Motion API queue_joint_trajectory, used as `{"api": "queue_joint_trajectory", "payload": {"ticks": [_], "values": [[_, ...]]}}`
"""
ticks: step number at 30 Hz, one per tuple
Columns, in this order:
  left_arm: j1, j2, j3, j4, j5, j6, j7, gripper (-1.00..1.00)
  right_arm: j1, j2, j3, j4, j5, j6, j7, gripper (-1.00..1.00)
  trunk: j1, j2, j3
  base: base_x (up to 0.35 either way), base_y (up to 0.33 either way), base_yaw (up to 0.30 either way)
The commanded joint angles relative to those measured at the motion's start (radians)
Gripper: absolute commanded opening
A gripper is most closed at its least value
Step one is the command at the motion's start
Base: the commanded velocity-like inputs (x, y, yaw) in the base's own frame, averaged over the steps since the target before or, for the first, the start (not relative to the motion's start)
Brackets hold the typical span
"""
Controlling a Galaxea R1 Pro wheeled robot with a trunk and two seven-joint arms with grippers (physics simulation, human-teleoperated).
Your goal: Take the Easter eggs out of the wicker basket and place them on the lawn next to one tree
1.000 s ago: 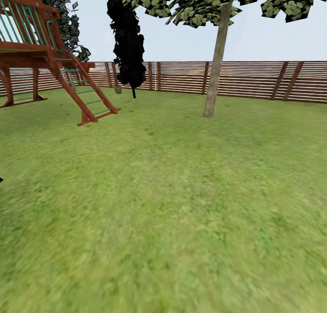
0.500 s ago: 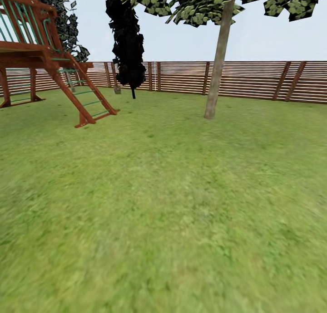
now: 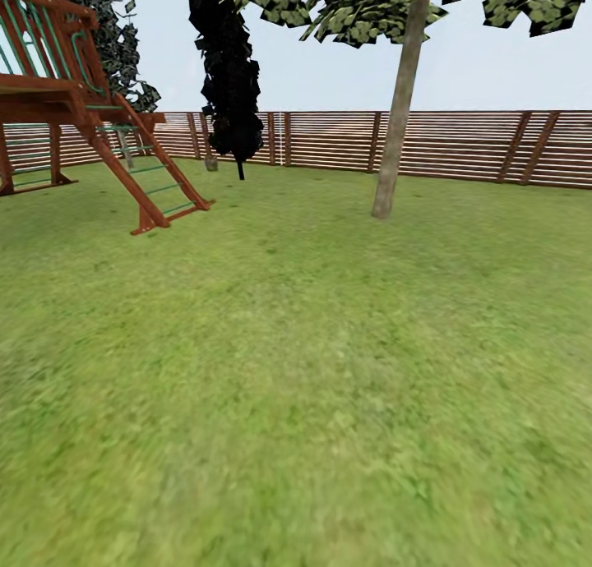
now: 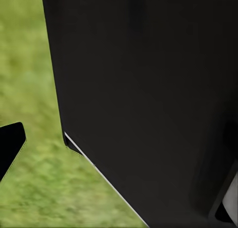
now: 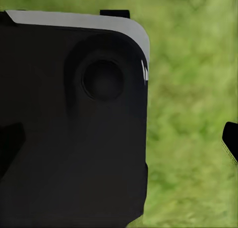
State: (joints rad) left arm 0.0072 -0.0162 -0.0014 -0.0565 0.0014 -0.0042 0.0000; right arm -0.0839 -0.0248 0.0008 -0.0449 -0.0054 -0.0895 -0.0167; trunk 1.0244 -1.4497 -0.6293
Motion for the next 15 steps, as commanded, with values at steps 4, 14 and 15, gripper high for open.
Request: {"api": "queue_joint_trajectory", "payload": {"ticks": [4, 14, 15], "values": [[0.001, 0.000, 0.000, -0.002, 0.000, 0.000, 0.000, 1.00, 0.000, -0.003, 0.001, -0.003, 0.003, -0.004, -0.002, 1.00, 0.001, 0.000, -0.001, 0.340, 0.000, 0.000], [0.001, 0.000, 0.000, -0.002, 0.000, 0.000, 0.000, 1.00, 0.000, -0.001, 0.001, 0.000, 0.003, -0.004, -0.002, 1.00, 0.001, 0.000, -0.001, 0.340, 0.000, 0.000], [0.001, 0.001, 0.000, -0.002, 0.000, 0.000, 0.000, 1.00, 0.000, -0.002, 0.001, -0.001, 0.003, -0.004, -0.002, 1.00, 0.001, 0.000, -0.001, 0.340, 0.000, 0.000]]}}
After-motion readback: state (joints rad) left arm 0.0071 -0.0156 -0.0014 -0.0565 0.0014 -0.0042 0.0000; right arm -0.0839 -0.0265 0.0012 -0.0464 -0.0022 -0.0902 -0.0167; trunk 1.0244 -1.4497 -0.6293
